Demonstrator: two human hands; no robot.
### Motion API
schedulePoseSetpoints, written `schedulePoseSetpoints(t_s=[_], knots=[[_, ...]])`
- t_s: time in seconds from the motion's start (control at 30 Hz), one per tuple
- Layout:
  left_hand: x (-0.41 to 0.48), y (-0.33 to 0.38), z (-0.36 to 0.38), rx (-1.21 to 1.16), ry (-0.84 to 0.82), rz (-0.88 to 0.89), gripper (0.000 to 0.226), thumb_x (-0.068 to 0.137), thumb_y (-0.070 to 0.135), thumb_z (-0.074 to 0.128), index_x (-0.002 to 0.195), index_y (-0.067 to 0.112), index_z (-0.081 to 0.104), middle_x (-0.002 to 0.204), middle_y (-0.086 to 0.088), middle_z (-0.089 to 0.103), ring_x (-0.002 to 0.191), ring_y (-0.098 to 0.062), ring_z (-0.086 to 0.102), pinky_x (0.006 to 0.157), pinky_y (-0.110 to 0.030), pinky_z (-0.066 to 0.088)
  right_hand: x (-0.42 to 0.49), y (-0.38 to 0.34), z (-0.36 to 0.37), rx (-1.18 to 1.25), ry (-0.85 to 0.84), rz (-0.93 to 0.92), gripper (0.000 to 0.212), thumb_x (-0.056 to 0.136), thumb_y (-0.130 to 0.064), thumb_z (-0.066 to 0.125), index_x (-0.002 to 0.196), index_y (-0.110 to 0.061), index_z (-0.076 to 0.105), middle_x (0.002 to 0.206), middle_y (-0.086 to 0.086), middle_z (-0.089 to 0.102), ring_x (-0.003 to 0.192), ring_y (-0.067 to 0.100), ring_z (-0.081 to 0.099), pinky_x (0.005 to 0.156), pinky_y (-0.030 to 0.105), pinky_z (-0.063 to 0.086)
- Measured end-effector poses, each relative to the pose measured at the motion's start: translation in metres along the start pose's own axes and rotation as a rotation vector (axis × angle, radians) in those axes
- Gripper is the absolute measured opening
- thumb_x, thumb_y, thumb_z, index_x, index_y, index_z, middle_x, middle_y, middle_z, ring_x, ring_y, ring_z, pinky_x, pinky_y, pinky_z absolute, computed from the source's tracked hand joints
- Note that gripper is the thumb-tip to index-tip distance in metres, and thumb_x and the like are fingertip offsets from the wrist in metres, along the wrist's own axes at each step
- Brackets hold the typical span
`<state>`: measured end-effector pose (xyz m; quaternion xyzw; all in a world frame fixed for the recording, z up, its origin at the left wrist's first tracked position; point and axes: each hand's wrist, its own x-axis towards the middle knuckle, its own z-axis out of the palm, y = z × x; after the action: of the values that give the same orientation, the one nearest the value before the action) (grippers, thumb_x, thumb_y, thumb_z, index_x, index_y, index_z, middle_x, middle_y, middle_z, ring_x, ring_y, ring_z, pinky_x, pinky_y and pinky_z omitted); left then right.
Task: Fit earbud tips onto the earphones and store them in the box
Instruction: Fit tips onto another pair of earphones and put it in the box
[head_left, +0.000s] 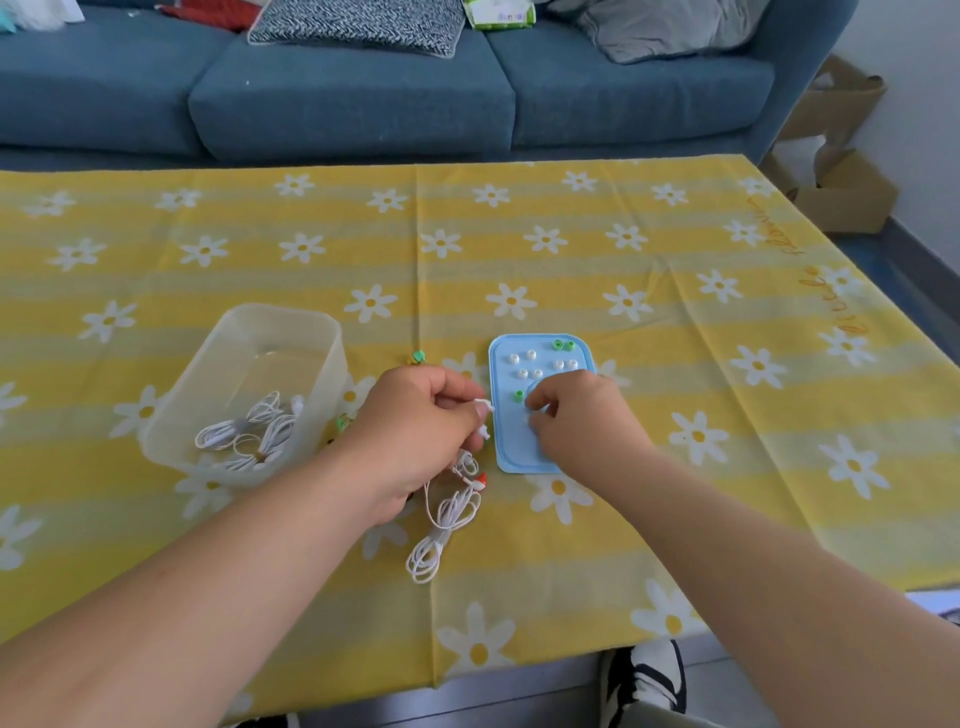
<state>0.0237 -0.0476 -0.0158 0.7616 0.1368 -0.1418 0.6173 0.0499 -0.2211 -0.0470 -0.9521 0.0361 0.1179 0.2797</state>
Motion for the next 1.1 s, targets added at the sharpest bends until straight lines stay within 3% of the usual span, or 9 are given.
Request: schedulePoseSetpoints(t_s=[0.1, 0.23, 0.33, 0.53, 0.67, 0.73, 0.83, 1.1], knots=[[-0.002, 0.002, -0.003, -0.022, -0.008, 0.002, 0.009, 0.095, 0.003, 0.068, 0.102, 0.007, 0.071, 0.068, -0.009, 0.067, 0.041, -0.002, 0.055, 0.04, -0.015, 0.042, 0.003, -0.001, 0.001, -0.055, 0.02, 0.001, 0.022, 0.091, -0.005, 0.057, 0.08, -0.024, 0.062, 0.096, 0.004, 0.067, 0.076, 0.023, 0.064, 0.066, 0.031, 0.055], [-0.004, 0.005, -0.007, -0.047, -0.015, 0.008, 0.008, 0.095, 0.002, 0.068, 0.101, 0.006, 0.071, 0.07, -0.012, 0.066, 0.038, -0.002, 0.052, 0.039, -0.014, 0.042, 0.002, 0.007, 0.0, -0.057, 0.039, -0.008, 0.015, 0.092, -0.005, 0.061, 0.09, -0.017, 0.07, 0.099, 0.005, 0.066, 0.082, 0.021, 0.061, 0.07, 0.03, 0.05], [-0.007, 0.004, -0.011, -0.03, -0.014, 0.028, 0.008, 0.094, 0.003, 0.069, 0.1, 0.008, 0.072, 0.071, -0.011, 0.068, 0.04, -0.002, 0.054, 0.042, -0.013, 0.042, 0.001, 0.012, -0.001, -0.094, 0.056, -0.027, 0.024, 0.092, -0.001, 0.058, 0.102, -0.016, 0.074, 0.106, 0.004, 0.062, 0.088, 0.022, 0.06, 0.076, 0.031, 0.05], [-0.015, 0.004, -0.016, -0.059, -0.011, 0.038, 0.008, 0.095, 0.006, 0.068, 0.101, 0.01, 0.072, 0.068, -0.008, 0.067, 0.04, -0.003, 0.053, 0.043, -0.016, 0.041, -0.007, 0.003, -0.007, -0.061, 0.128, -0.09, 0.019, 0.096, -0.011, 0.056, 0.099, -0.02, 0.072, 0.101, 0.0, 0.069, 0.085, 0.022, 0.065, 0.077, 0.035, 0.057], [-0.016, 0.006, -0.019, -0.103, 0.012, 0.075, 0.01, 0.095, 0.009, 0.07, 0.103, 0.013, 0.073, 0.066, -0.005, 0.068, 0.042, -0.004, 0.053, 0.047, -0.02, 0.044, -0.022, -0.019, -0.023, 0.331, 0.102, -0.069, 0.015, 0.092, -0.009, 0.065, 0.095, -0.021, 0.073, 0.08, -0.001, 0.073, 0.066, 0.015, 0.067, 0.056, 0.02, 0.049], [-0.015, 0.007, -0.02, -0.142, 0.027, 0.086, 0.011, 0.095, 0.008, 0.07, 0.103, 0.014, 0.074, 0.064, -0.003, 0.068, 0.043, -0.007, 0.052, 0.049, -0.021, 0.044, -0.031, -0.028, -0.03, 0.659, -0.02, -0.011, 0.016, 0.088, -0.004, 0.072, 0.101, -0.014, 0.072, 0.082, 0.01, 0.077, 0.061, 0.015, 0.067, 0.059, 0.025, 0.052], [-0.015, 0.008, -0.022, -0.187, 0.027, 0.11, 0.01, 0.094, 0.009, 0.072, 0.102, 0.015, 0.074, 0.062, -0.002, 0.069, 0.046, -0.01, 0.051, 0.051, -0.023, 0.044, -0.036, -0.033, -0.035, 1.041, -0.176, 0.078, 0.022, 0.085, 0.003, 0.076, 0.106, 0.0, 0.07, 0.09, 0.018, 0.076, 0.071, 0.021, 0.07, 0.059, 0.027, 0.054], [-0.017, 0.014, -0.022, -0.226, 0.001, 0.172, 0.01, 0.09, 0.011, 0.076, 0.099, 0.015, 0.074, 0.067, -0.005, 0.072, 0.053, -0.01, 0.059, 0.054, -0.025, 0.045, -0.034, -0.035, -0.035, 1.292, -0.323, 0.124, 0.018, 0.091, 0.001, 0.066, 0.108, 0.001, 0.07, 0.091, 0.013, 0.073, 0.073, 0.017, 0.069, 0.057, 0.023, 0.055]])
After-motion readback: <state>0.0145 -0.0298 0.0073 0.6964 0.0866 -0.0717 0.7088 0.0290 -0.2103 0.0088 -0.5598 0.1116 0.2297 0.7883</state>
